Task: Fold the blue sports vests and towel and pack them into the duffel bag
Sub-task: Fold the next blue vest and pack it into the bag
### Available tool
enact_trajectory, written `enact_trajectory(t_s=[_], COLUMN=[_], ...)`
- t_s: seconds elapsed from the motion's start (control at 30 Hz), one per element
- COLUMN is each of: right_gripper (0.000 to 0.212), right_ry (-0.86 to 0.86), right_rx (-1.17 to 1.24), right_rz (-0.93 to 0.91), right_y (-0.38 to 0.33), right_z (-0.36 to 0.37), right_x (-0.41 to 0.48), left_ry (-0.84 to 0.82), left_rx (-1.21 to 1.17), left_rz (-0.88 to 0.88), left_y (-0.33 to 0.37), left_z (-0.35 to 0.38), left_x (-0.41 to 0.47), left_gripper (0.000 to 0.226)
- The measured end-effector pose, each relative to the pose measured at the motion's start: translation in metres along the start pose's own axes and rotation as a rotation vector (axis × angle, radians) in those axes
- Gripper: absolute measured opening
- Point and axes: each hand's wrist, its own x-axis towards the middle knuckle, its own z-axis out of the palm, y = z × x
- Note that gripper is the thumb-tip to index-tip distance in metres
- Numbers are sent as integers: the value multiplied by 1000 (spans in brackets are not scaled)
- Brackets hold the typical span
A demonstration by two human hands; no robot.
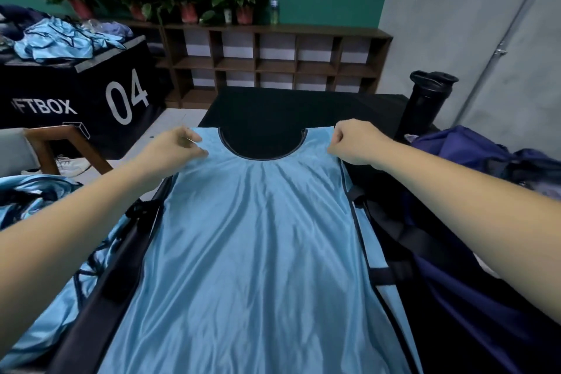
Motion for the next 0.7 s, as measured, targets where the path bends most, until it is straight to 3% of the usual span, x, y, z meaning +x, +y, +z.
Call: enact_trajectory(t_s=[0.1, 0.2, 0.4, 0.5, 0.6, 0.7], right_gripper=[25, 17, 14, 24, 36, 30], right_ry=[-25, -35, -56, -83, -80, -65], right_rx=[-46, -49, -112, -109, -53, -59], right_rz=[-49, -85, -28, 4, 39, 80], right_y=[-1, 2, 17, 22, 28, 32], right_z=[-3, -3, 15, 25, 35, 42], right_x=[-45, -89, -147, -161, -166, -166], left_ry=[-72, -179, -286, -357, -365, -339], left_rx=[46, 58, 208, 311, 390, 482], left_rz=[44, 54, 114, 123, 151, 177], left_y=[7, 10, 28, 31, 17, 6], left_z=[9, 15, 25, 29, 32, 30], left_x=[-40, -73, -130, -154, -168, -173], left_gripper=[22, 20, 15, 15, 9, 7])
